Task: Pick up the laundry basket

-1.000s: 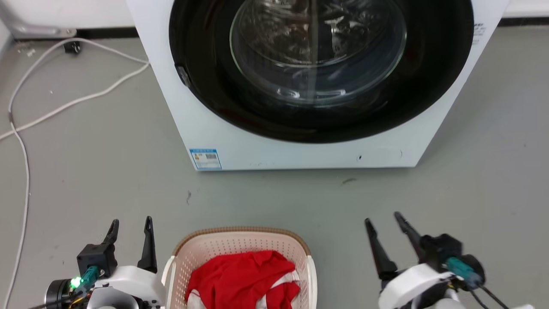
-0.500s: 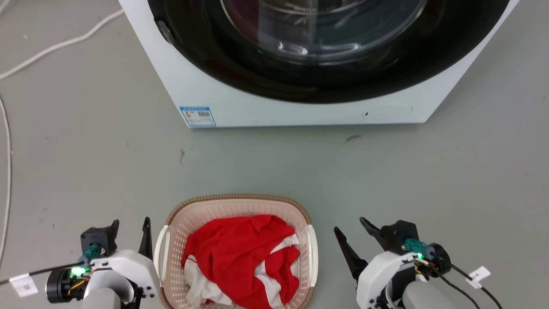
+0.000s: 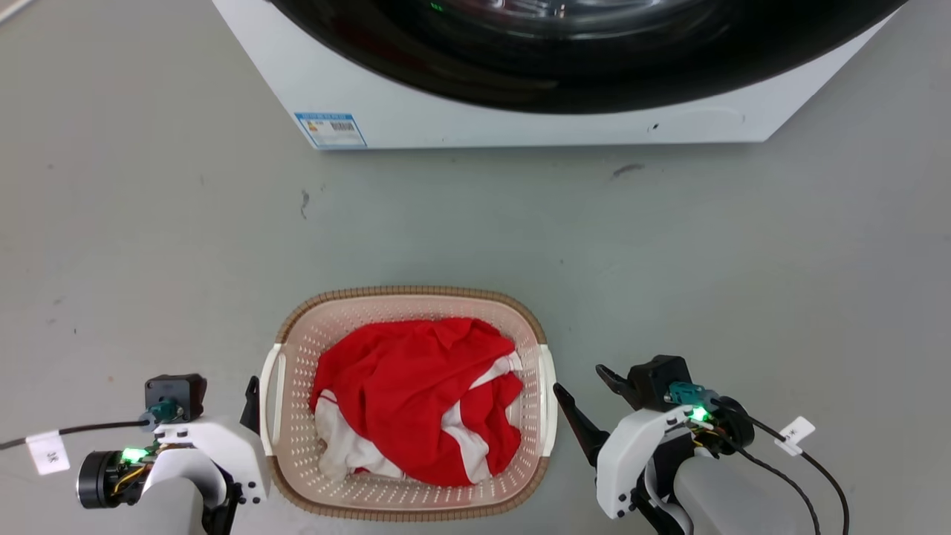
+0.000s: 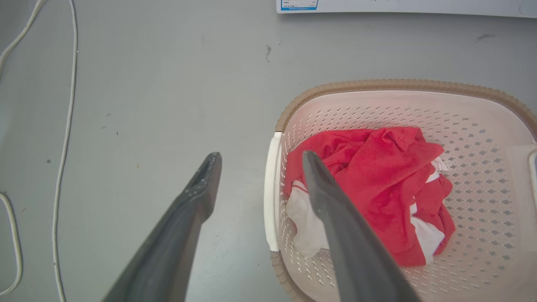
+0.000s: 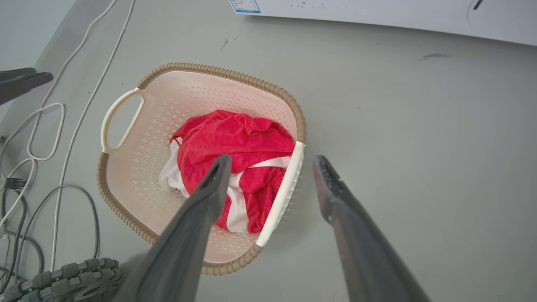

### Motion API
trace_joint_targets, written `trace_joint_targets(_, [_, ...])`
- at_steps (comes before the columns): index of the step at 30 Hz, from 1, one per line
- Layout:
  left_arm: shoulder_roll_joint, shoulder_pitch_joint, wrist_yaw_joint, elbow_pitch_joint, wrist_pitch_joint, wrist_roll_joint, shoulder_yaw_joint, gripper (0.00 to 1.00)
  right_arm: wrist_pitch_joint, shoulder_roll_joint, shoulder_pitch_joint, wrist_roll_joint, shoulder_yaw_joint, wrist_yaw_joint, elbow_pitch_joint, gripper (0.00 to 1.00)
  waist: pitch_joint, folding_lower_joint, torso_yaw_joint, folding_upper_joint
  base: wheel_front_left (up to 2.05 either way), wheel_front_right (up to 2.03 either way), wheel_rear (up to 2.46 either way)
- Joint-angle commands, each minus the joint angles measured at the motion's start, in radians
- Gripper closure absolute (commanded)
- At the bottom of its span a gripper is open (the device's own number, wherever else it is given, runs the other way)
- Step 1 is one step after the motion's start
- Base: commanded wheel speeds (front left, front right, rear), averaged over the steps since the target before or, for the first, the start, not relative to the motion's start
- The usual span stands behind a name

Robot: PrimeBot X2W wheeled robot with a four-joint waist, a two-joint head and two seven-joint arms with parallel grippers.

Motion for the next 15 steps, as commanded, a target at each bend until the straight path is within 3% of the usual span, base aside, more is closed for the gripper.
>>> trace_joint_targets(1, [0.005, -0.025, -0.001, 0.012, -0.003, -0.008, -0.012, 0.00, -0.002, -0.001, -0.023, 0.019, 0.016, -0.001, 0.010, 0.00, 0.024, -0.0001, 0.000, 0.0000, 0.00, 0.00, 0.00])
trace_joint_targets(15, [0.019, -0.143, -0.001, 0.142, -0.003, -0.081, -0.137, 0.00, -0.002, -0.001, -0.132, 0.161, 0.154, -0.001, 0.097, 0.00, 0.155, -0.0001, 0.001, 0.0000, 0.00, 0.00, 0.00])
